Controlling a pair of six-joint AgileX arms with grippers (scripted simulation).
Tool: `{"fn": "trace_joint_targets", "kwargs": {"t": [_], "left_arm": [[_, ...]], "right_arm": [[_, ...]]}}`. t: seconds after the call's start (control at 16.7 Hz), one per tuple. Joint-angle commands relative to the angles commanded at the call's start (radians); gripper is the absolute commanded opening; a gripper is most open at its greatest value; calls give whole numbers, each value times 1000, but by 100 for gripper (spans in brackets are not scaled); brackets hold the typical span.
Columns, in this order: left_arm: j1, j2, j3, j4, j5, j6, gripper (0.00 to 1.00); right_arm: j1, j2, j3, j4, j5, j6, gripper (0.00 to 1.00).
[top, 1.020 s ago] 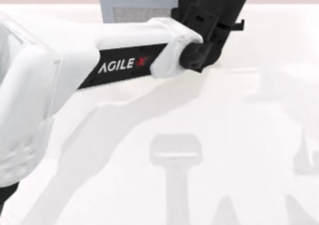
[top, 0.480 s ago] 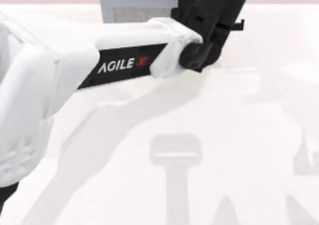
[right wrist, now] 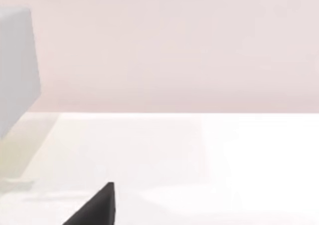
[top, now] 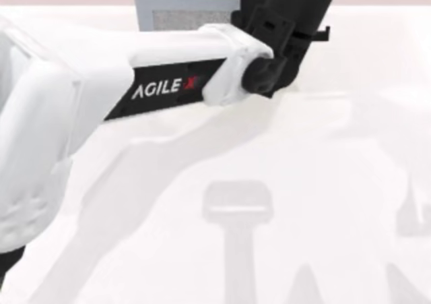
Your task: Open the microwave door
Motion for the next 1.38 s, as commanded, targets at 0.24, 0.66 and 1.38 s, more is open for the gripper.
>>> {"fn": "trace_joint_targets", "kwargs": {"t": [0.24, 0.66, 1.38], "left_arm": [[-10, 8, 1, -1, 9, -5, 0], [0, 146, 293, -293, 81, -56, 0], [66, 454, 1157, -1233, 337, -198, 0]], "right_arm": [[0, 0, 0, 0, 0, 0, 100], [0, 0, 0, 0, 0, 0, 100], [0, 0, 0, 0, 0, 0, 100]]}}
